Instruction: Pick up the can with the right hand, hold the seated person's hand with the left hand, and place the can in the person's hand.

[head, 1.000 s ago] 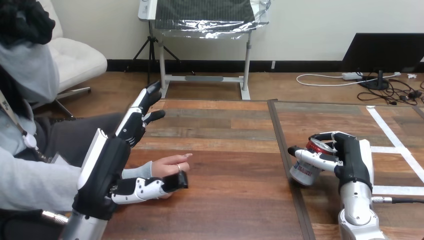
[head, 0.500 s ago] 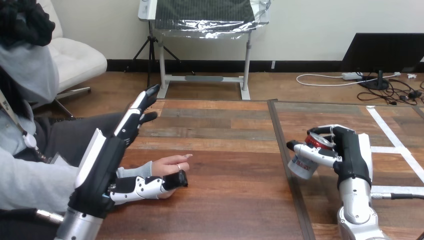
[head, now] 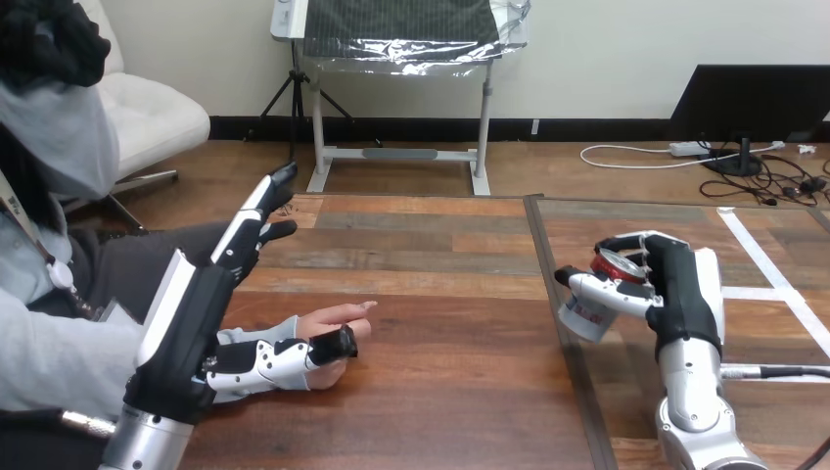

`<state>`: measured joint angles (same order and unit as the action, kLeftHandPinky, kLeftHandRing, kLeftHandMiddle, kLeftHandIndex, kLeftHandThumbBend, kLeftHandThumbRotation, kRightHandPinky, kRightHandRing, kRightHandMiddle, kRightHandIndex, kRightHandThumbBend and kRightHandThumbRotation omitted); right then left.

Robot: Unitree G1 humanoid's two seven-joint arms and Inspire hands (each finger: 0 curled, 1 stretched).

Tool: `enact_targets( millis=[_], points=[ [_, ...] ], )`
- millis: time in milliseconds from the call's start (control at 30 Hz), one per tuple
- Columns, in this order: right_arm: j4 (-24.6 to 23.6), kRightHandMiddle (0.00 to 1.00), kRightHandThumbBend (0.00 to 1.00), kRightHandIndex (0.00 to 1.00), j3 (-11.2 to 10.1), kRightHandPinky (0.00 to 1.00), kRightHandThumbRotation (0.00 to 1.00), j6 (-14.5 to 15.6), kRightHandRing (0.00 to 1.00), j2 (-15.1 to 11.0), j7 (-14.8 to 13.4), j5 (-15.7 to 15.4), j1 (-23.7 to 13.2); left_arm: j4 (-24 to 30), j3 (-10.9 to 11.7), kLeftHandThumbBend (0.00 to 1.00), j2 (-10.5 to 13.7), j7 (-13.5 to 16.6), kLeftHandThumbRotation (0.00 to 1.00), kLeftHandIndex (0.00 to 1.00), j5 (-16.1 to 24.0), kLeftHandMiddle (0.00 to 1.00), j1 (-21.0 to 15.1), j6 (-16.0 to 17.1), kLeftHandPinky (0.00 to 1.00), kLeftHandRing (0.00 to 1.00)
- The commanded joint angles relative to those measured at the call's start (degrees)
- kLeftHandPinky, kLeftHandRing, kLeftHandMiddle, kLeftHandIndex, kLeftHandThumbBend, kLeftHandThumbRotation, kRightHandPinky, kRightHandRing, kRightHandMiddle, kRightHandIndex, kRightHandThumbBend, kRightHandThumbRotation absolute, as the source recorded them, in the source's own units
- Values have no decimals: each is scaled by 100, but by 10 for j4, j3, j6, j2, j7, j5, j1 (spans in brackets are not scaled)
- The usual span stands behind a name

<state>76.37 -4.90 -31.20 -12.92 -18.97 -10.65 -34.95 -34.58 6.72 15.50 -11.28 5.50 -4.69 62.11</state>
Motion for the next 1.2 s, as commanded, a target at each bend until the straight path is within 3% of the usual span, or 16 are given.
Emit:
enact_targets(
  millis=[0,500,967,1167],
  points=[
    [-34,49,81,51,0,38,0,-25,43,-2,-4,3,-62,9,-3,100,8,11,49,95,4,97,-28,4,84,94],
    [-27,48,82,50,4,37,0,-16,42,-2,-11,-1,-59,7,-12,100,10,0,49,95,-14,97,-29,3,84,94],
    [-27,48,82,50,14,37,0,-25,42,-9,-14,-17,-58,19,-5,100,8,25,50,95,21,96,-27,-9,84,94],
    [-25,48,83,50,28,36,0,-27,41,-17,-24,-36,-58,22,-4,100,15,35,51,95,43,97,-29,-17,85,95]
  ],
)
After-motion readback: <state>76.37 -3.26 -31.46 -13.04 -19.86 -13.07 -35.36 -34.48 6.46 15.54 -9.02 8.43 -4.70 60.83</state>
